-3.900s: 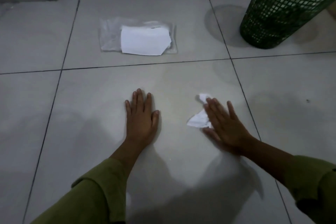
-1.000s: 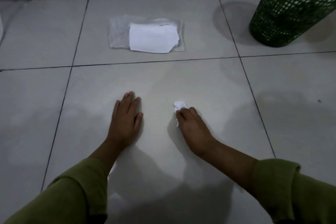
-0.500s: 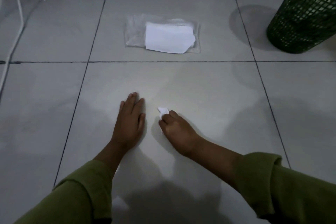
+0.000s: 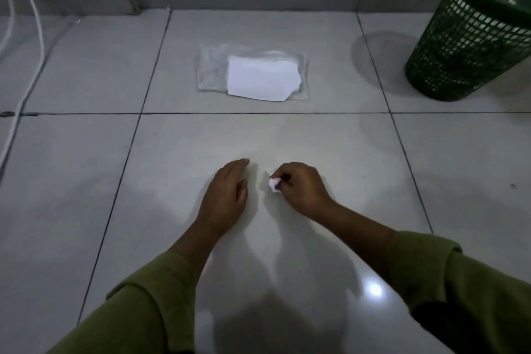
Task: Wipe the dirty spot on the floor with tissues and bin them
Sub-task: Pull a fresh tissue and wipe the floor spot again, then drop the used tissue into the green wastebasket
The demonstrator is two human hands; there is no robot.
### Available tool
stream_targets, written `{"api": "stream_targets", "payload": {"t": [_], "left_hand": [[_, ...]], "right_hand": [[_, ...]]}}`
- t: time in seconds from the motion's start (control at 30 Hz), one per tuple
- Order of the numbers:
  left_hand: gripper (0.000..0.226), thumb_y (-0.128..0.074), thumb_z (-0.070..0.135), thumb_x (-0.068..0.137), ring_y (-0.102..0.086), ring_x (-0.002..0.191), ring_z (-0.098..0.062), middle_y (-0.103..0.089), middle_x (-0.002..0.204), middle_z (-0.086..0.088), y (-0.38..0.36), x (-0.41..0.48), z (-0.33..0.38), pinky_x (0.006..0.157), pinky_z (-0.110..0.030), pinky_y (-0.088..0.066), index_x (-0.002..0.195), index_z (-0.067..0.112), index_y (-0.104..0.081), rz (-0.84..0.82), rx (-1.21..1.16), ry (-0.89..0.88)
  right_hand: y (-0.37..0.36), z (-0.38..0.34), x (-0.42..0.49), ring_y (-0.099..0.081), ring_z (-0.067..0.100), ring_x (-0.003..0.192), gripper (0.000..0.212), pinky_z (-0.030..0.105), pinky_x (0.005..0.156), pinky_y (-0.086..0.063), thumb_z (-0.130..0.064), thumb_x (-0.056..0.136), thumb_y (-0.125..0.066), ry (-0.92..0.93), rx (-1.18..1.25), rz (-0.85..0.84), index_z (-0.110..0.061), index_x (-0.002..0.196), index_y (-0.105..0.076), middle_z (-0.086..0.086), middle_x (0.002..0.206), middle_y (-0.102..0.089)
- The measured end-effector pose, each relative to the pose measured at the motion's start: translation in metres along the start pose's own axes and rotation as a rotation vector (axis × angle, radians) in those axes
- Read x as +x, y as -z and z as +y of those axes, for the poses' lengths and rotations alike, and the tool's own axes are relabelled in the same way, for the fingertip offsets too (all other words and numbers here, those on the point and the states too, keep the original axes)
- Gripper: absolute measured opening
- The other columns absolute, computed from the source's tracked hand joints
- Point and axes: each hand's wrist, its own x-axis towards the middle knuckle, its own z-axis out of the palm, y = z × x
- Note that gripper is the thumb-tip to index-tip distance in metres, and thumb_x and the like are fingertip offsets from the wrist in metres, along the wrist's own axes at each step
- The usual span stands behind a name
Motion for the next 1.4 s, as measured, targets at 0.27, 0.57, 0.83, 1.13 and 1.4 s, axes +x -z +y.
{"api": "stream_targets", "payload": {"t": [0.27, 0.57, 0.83, 1.13, 1.4], "left_hand": [[0.03, -0.051, 0.014, 0.093, -0.058, 0.108, -0.013, -0.063, 0.122, -0.005, -0.002, 0.038, 0.061, 0.088, -0.013, -0.044, 0.123, 0.012, -0.056, -0.119, -0.415, 0.053], [0.022, -0.07, 0.012, 0.08, -0.066, 0.09, -0.005, -0.07, 0.095, 0.009, -0.005, 0.079, 0.134, 0.078, -0.011, -0.051, 0.099, 0.023, -0.066, -0.092, -0.705, 0.08], [0.009, -0.07, 0.01, 0.079, -0.064, 0.066, -0.01, -0.067, 0.077, 0.005, -0.004, 0.125, 0.185, 0.062, -0.015, -0.049, 0.085, 0.015, -0.065, 0.007, -0.653, 0.111], [0.01, -0.065, 0.005, 0.082, -0.064, 0.068, -0.02, -0.066, 0.078, 0.0, -0.003, 0.186, 0.249, 0.072, -0.038, -0.058, 0.082, 0.015, -0.067, 0.067, -0.599, -0.038], [0.024, -0.069, 0.005, 0.075, -0.067, 0.071, -0.028, -0.064, 0.072, -0.002, -0.023, 0.243, 0.304, 0.071, -0.039, -0.058, 0.066, 0.024, -0.057, 0.121, -0.599, -0.099]], "right_hand": [[0.066, 0.003, 0.014, -0.06, 0.016, 0.061, 0.016, 0.027, 0.067, -0.057, 0.005, 0.078, -0.066, -0.32, 0.518, 0.128, -0.01, 0.077, -0.061, 0.003, 0.074, -0.062], [0.117, -0.003, 0.023, -0.066, 0.023, 0.073, 0.013, 0.029, 0.07, -0.058, 0.003, 0.078, -0.067, -0.293, 0.691, 0.26, -0.009, 0.075, -0.062, 0.01, 0.079, -0.067], [0.171, -0.008, 0.032, -0.062, 0.012, 0.065, 0.016, 0.021, 0.067, -0.055, -0.002, 0.081, -0.066, -0.199, 0.619, 0.316, -0.015, 0.072, -0.069, 0.003, 0.07, -0.066], [0.252, 0.005, 0.054, -0.063, 0.017, 0.084, 0.02, 0.027, 0.083, -0.05, 0.0, 0.083, -0.056, -0.098, 0.006, 0.649, -0.005, 0.096, -0.071, 0.01, 0.095, -0.072], [0.327, 0.045, 0.067, -0.042, 0.033, 0.119, 0.035, 0.048, 0.1, -0.038, -0.013, 0.088, -0.051, -0.122, -0.623, 0.828, -0.007, 0.123, -0.051, 0.019, 0.126, -0.052]]}}
